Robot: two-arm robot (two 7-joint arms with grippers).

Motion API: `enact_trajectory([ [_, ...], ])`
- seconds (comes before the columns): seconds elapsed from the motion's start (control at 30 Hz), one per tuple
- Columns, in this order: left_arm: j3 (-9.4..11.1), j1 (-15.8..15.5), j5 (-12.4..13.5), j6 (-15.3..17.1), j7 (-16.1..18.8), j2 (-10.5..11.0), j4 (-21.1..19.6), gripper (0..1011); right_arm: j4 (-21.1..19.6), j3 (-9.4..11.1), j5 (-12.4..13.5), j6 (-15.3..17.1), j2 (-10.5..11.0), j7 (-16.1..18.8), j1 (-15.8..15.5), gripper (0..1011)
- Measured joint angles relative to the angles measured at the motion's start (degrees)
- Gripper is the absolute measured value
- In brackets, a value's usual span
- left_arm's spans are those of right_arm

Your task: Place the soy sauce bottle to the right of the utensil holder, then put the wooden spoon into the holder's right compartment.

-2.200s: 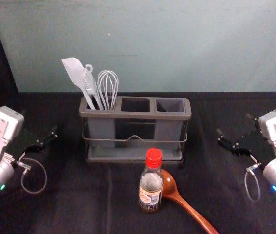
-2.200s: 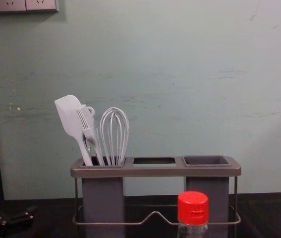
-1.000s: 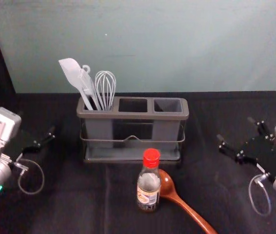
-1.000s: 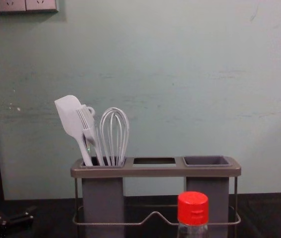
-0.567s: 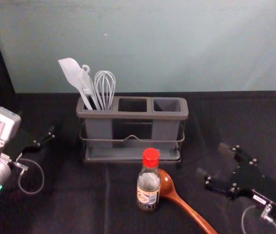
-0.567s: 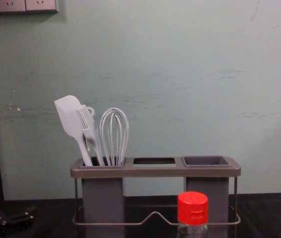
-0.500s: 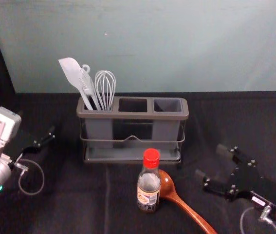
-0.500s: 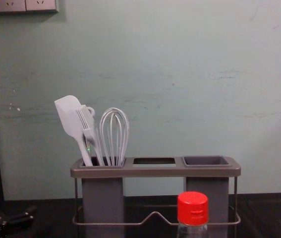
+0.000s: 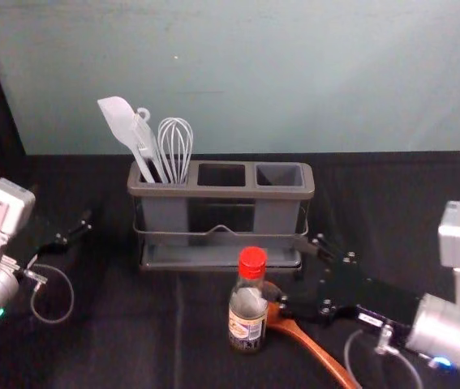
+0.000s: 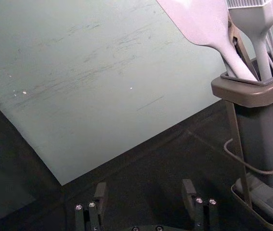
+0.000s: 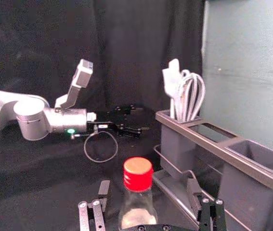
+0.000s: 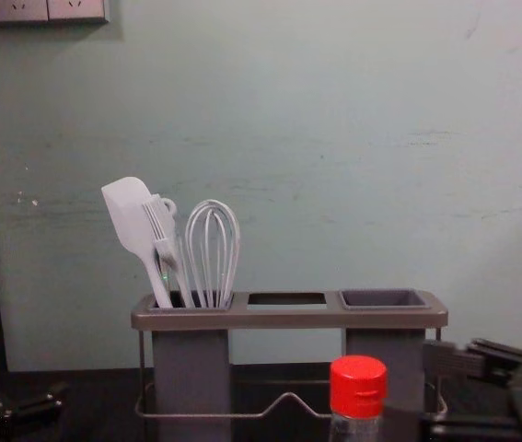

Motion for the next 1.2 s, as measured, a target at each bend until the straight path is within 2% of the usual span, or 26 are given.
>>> enact_trajectory([
  [0.27,0.0,0.0,0.0,0.0,0.0,0.0,0.0,1011,1.34,-2.22,-2.03,4.4,-2.89,0.88,3.85,1004],
  [0.43,0.0,0.0,0.0,0.0,0.0,0.0,0.0,1011,1.95,-2.9,-2.5,5.43,-3.76,1.03,5.0,1004],
  [0.63,0.0,0.0,0.0,0.0,0.0,0.0,0.0,1011,2.6,-3.06,-2.77,5.48,-4.86,0.76,5.52,1004],
  [0.9,0.0,0.0,0.0,0.0,0.0,0.0,0.0,1012,2.54,-3.04,-2.77,5.48,-4.69,0.76,5.52,998],
  [1.2,0.0,0.0,0.0,0.0,0.0,0.0,0.0,1011,2.42,-3.02,-2.74,5.49,-4.57,0.77,5.5,781],
])
